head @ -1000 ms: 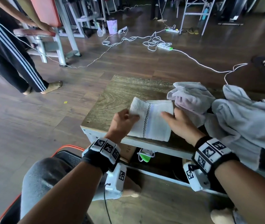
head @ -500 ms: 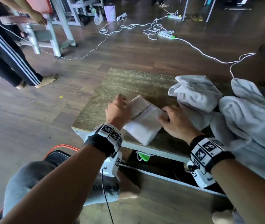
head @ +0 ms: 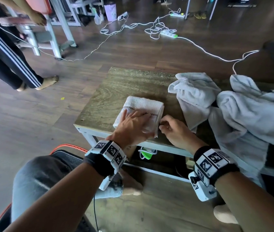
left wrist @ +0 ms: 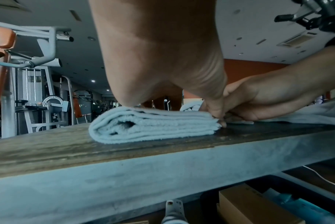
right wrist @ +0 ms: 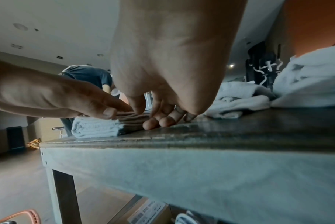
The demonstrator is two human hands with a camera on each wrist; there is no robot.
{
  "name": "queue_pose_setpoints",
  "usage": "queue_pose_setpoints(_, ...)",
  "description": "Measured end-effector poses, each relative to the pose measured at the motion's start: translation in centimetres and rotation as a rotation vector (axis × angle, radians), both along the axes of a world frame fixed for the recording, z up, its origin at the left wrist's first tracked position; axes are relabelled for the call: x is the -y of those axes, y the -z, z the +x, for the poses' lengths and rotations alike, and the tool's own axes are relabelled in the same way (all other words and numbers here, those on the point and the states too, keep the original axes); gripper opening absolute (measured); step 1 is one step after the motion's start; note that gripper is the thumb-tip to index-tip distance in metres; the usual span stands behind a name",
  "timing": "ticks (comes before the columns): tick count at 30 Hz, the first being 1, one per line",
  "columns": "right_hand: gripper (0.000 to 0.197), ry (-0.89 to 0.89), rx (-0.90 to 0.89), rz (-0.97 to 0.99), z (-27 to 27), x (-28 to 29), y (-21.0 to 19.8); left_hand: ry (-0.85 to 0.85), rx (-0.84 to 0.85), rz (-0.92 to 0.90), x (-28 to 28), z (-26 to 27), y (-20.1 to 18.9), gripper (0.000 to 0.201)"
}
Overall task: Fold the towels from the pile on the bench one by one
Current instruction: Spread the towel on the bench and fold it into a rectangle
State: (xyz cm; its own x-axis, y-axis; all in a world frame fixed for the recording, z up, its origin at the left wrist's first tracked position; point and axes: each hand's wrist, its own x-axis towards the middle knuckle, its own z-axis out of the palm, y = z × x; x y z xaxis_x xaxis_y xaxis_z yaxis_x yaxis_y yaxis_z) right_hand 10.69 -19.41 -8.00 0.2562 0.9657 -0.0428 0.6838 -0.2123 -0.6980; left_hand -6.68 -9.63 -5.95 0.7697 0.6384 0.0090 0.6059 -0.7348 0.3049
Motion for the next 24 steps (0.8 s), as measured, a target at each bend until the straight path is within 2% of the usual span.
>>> queue_pose_setpoints(2, 0.036, 0.008, -0.060, 0.036, -0.2, 0.6, 0.6, 0.033, 0.006, -0.019, 0.7, -0.3, 0.2, 0.081)
queue_pose_setpoints(5, 0.058, -0.046, 0.056, 0.124, -0.4, 0.9, 2.4, 0.043, 0.046, -0.038, 1.2, -0.5, 0.5, 0.063)
queue_pose_setpoints(8, 0.060, -0.046, 0.148, 0.100, -0.5, 0.8, 3.1, 0.042, 0.134, -0.066, 1.3, -0.3, 0.5, 0.049)
queue_pose_setpoints(13, 0.060, -0.047, 0.225, 0.058, -1.0, 0.8, 3.0, 0.013, 0.334, -0.114, 1.9, 0.3, -0.3, 0.044)
queue_pose_setpoints(16, 0.053, -0.041, 0.203, 0.053, -0.7, 0.4, 3.2, 0.060, 0.180, -0.080, 2.5, 0.7, 0.2, 0.050)
queue_pose_setpoints(18, 0.055, -0.044, 0.170, 0.054, -0.5, 0.3, 3.5, 0.039, 0.052, -0.080, 2.6, 0.8, 0.9, 0.057)
queue_pose_setpoints(24, 0.058, 0.006, 0.051, 0.125, -0.8, 0.9, 2.3, 0.051, -0.107, -0.029, 3.0, 1.0, 1.3, 0.069)
